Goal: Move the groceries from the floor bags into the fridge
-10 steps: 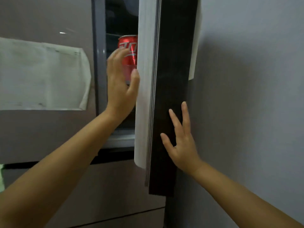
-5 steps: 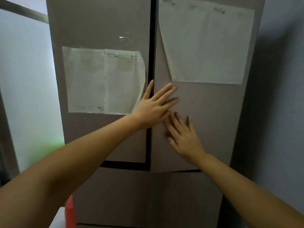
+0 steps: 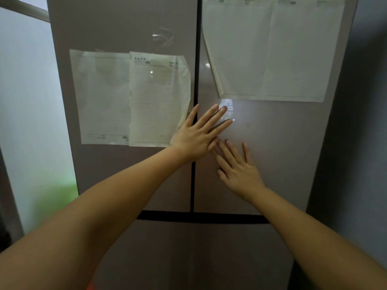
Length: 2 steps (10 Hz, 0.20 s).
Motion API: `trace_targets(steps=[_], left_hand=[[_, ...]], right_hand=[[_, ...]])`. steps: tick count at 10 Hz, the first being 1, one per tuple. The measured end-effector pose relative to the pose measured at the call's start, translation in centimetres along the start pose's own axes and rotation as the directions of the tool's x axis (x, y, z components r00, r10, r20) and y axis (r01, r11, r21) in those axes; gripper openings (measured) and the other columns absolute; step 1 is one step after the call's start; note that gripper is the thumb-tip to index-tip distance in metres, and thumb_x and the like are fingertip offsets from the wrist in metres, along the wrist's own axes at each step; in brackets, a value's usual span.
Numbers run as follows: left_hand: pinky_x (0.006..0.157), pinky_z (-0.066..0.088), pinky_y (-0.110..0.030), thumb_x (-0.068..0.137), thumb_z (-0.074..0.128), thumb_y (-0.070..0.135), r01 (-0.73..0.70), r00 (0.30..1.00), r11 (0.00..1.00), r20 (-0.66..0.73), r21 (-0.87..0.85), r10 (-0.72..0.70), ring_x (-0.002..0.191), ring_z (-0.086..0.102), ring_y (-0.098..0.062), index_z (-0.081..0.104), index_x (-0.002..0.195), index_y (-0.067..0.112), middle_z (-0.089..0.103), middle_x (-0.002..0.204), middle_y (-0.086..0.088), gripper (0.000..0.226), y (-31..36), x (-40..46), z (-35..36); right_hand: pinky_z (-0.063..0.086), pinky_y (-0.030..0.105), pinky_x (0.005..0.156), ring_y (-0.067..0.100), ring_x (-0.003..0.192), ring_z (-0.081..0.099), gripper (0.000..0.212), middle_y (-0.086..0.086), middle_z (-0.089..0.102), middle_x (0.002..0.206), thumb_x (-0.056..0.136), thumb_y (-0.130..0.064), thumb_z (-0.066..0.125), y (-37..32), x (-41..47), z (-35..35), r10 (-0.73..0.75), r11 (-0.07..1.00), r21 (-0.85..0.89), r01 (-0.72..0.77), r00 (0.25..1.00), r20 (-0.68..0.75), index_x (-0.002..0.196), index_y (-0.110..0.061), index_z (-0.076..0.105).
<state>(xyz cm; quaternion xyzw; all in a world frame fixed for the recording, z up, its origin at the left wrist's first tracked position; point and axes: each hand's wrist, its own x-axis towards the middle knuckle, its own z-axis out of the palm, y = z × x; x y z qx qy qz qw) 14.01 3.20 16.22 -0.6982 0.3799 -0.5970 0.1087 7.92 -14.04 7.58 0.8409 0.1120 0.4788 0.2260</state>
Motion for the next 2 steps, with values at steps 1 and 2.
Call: trace_targets(steps=[1,2], left_hand=[[0.113,0.019,-0.058,0.090,0.040,0.034,0.114,0.993,0.991,0.045,-0.073,-0.111,0.141,0.033,-0.027,0.042,0.141,0.020,0.038,0.151,-0.010,0.053,1.4,-0.5,-1.8],[0.114,0.024,-0.054,0.085,0.045,0.029,0.121,0.993,0.930,0.039,-0.348,-0.114,0.141,0.031,-0.028,0.046,0.137,0.018,0.038,0.150,-0.012,0.054,5.5,-6.4,-4.6]], right_hand=[[0.016,0.058,0.116,0.025,0.148,0.009,0.058,0.011,0.020,0.158,0.085,-0.030,0.054,0.2,-0.3,-2.9,-0.051,0.988,0.150,0.031,0.990,0.131,0.139,-0.014,0.042],[0.037,0.037,0.111,0.017,0.130,0.049,0.028,0.008,0.056,0.136,0.090,-0.019,0.060,1.7,-1.4,-10.0,0.001,0.853,0.498,-0.156,0.955,0.298,0.117,-0.016,0.067]])
